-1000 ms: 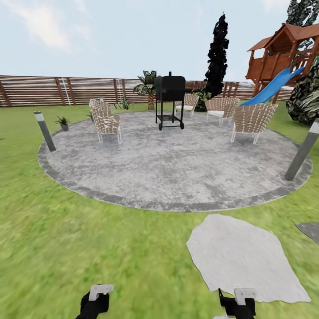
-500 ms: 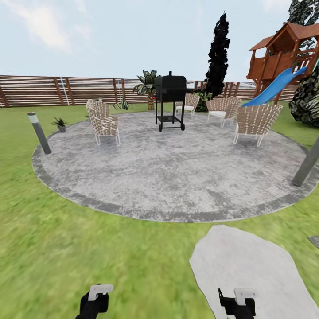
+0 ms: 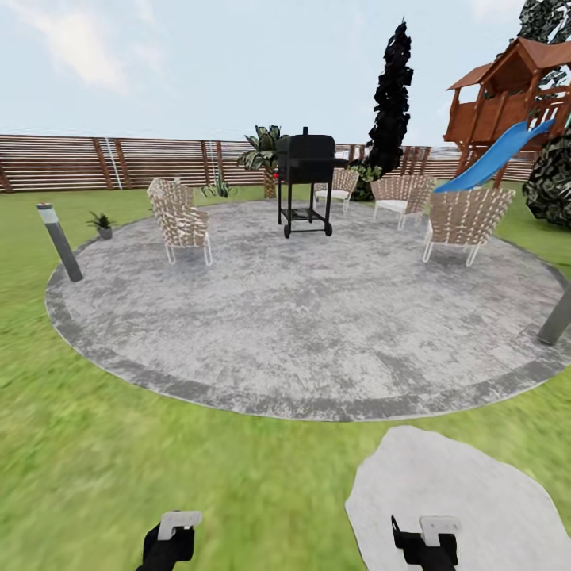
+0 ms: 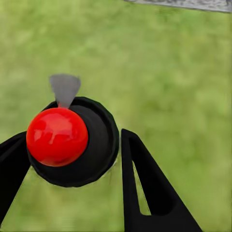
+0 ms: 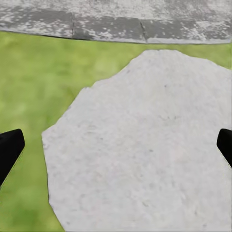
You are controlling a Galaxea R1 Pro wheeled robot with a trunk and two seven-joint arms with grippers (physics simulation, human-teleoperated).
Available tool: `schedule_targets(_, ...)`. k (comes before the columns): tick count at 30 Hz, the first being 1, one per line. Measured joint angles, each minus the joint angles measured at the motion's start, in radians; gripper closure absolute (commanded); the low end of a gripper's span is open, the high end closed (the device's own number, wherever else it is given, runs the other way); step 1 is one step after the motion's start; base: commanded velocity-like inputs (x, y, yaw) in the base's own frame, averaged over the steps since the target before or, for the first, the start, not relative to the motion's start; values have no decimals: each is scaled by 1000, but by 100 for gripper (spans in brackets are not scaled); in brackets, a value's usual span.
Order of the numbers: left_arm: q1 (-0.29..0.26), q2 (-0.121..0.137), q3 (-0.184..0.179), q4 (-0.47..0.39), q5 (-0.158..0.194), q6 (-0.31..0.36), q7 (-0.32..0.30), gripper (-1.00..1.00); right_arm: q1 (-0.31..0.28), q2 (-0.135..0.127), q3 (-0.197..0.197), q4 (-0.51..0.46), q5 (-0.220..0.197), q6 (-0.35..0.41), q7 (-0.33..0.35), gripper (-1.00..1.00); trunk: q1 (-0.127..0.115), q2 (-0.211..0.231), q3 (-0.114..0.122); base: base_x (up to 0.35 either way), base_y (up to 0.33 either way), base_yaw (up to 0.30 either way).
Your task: Pick up the pesticide atomizer in the garden and spray insectifuge to fully cover both potted plants in the garden.
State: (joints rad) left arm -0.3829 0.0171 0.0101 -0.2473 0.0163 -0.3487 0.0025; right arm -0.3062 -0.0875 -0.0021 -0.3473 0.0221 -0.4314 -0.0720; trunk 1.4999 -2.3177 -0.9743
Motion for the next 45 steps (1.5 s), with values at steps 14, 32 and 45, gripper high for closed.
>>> schedule_targets(14, 0, 1, 0, 3, 0, -1, 0, 100, 0, 1, 0, 0, 0, 0, 0, -100, 0, 0, 0, 339, 0, 0)
schedule_targets(32, 0, 1, 1, 1, -1, -1, 0, 100, 0, 1, 1, 0, 0, 0, 0, -100, 0, 0, 0, 339, 0, 0)
schedule_targets(45, 0, 1, 0, 1, -2, -1, 0, 100, 0, 1, 1, 0, -1, 0, 0, -100, 0, 0, 0, 339, 0, 0)
